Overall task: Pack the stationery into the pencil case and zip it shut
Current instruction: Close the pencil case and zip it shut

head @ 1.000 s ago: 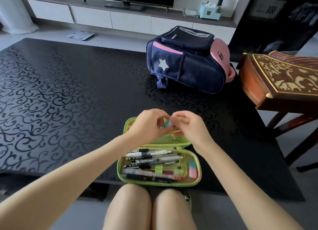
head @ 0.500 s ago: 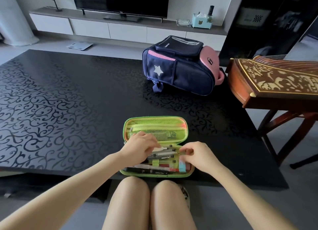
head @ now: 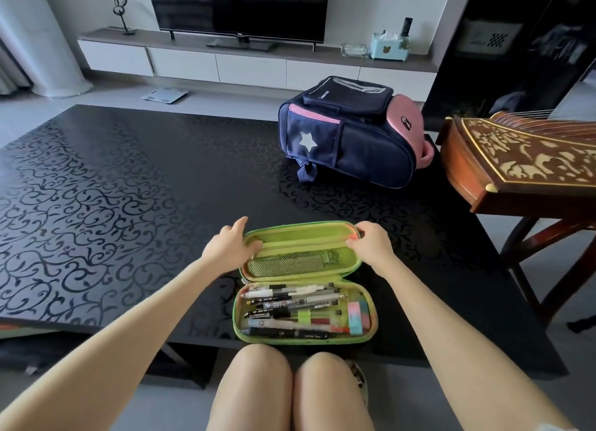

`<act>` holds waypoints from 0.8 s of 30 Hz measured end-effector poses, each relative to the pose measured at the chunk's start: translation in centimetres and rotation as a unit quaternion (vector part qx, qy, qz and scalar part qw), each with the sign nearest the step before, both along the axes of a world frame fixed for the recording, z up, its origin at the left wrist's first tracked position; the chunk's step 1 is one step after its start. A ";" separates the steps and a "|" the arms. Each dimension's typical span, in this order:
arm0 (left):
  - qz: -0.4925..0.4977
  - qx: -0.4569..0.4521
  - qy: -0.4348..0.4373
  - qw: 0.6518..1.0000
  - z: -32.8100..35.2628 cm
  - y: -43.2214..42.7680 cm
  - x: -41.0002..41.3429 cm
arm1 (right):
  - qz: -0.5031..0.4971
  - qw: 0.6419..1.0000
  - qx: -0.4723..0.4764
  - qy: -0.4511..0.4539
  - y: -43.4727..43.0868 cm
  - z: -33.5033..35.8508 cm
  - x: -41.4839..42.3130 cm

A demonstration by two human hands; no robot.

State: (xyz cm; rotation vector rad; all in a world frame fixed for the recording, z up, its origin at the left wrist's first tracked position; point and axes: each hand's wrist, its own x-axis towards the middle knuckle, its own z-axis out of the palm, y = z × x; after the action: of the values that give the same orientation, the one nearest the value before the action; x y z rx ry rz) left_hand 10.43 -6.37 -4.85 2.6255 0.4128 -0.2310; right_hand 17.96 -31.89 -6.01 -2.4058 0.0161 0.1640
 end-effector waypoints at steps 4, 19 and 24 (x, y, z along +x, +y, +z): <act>-0.034 -0.075 -0.065 0.994 0.7 0.4 1.4 | 0.004 0.994 0.046 -0.097 0.6 1.6 0.2; -0.299 0.021 -0.193 0.934 0.2 -0.5 -8.2 | 0.283 0.931 -0.185 -0.138 -6.4 -0.1 -10.3; -0.318 0.142 -0.182 0.919 0.1 -1.8 -7.3 | 0.323 0.867 -0.314 -0.214 -6.2 -0.5 -10.7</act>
State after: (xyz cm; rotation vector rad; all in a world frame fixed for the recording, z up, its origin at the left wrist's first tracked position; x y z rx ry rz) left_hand 3.10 -8.22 -4.76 2.9193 -0.5881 0.1305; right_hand 7.30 -38.08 -6.48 -2.9430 -1.1086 -0.0981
